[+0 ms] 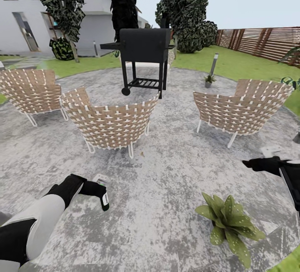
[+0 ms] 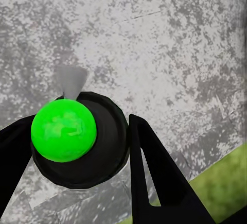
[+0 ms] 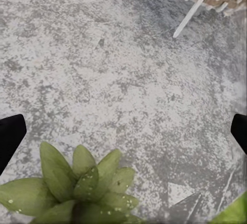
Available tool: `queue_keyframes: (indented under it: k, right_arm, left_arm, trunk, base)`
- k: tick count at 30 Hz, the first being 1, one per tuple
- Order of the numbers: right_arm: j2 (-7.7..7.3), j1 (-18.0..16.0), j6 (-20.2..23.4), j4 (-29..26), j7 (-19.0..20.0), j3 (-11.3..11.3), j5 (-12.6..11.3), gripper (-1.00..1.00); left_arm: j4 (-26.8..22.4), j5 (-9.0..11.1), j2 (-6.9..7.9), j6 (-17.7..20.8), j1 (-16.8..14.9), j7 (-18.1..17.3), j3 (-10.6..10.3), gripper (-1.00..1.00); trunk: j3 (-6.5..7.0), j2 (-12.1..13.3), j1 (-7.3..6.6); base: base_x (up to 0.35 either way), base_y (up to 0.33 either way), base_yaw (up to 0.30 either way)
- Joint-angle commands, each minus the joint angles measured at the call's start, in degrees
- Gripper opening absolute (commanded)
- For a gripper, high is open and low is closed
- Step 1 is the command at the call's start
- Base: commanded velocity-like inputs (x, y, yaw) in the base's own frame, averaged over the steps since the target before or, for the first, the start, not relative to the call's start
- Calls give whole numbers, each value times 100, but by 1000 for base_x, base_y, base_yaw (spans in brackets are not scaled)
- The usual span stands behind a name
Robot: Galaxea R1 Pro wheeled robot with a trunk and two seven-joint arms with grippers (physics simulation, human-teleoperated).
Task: Pick up the pesticide atomizer in the garden and spray insectifuge to fully cover both potted plants in the garden.
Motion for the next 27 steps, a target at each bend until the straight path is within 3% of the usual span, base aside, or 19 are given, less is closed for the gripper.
queue_keyframes:
  k: [1, 27]
  right_arm:
    - [2, -6, 14, -5, 54, -7, 62, 100]
    - [2, -6, 14, -2, 48, -7, 62, 100]
  left_arm:
    - [-11, -31, -2, 47, -1, -32, 48, -100]
    - [-9, -31, -55, 46, -1, -32, 48, -100]
  trunk:
    - [2, -2, 0]
    - [52, -2, 0]
  base:
    - [0, 0, -228]
    - [0, 0, -261]
